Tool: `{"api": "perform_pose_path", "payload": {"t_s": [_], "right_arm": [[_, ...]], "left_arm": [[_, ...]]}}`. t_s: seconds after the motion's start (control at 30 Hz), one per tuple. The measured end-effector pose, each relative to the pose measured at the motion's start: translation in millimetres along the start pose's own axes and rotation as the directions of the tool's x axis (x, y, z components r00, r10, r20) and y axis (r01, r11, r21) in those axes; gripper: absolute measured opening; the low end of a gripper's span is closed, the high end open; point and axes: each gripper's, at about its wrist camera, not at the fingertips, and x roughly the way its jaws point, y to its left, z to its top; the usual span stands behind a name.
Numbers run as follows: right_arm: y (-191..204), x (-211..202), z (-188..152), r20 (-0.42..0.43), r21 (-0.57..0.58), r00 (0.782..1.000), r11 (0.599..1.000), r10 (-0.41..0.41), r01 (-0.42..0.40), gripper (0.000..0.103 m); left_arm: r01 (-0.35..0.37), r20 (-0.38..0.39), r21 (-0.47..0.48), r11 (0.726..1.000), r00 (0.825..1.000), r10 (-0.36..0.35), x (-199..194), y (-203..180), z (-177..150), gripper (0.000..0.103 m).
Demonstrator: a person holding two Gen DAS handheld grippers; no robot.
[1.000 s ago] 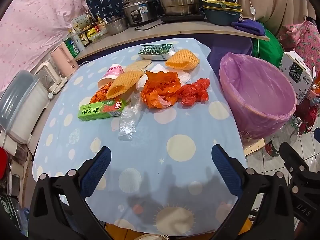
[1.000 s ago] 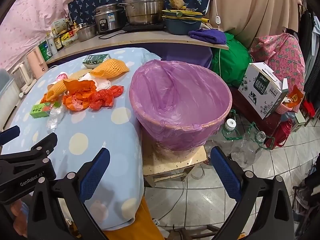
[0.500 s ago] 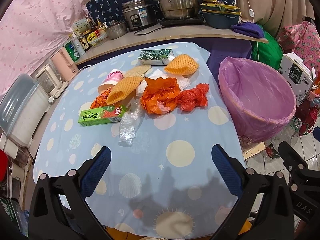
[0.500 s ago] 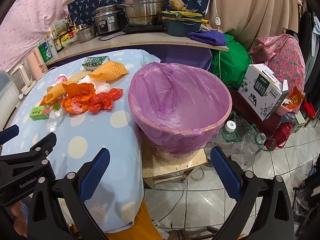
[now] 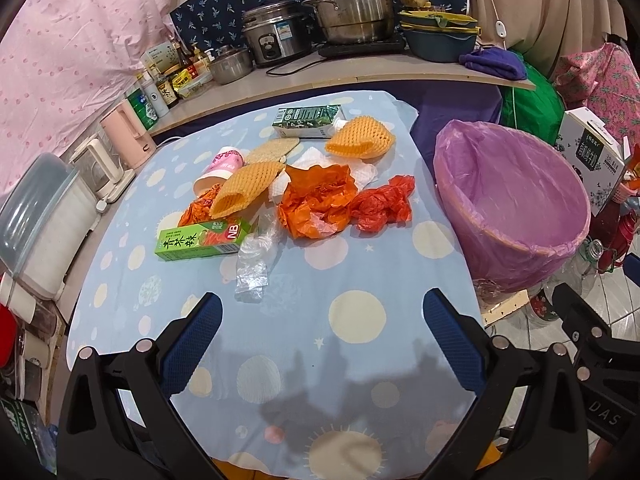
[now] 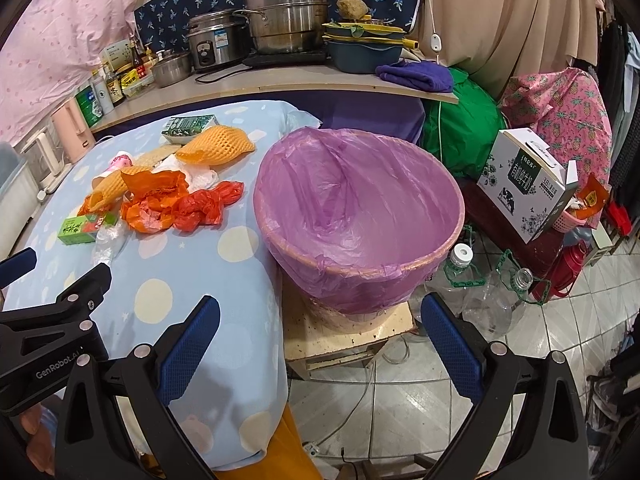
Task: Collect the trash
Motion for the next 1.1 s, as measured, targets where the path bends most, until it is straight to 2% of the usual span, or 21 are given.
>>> {"api": "perform_pose_path", "payload": {"t_s": [0.37,1.1], "right_arm": [[-7,-11,-6,0.02,0.018,1.0,1.0,-0.022,0.022,0.096],[-7,-13,-3,0.025,0.022,1.0,1.0,-0.014,0.013,0.096]], "left_arm": [[0.011,0.01,0.022,1.0,1.0,-0.012,-6,-7,-1,0.096],[0.003,0.017,0.023,1.0,1.0,-0.003,-9,-8,2,0.096]]}}
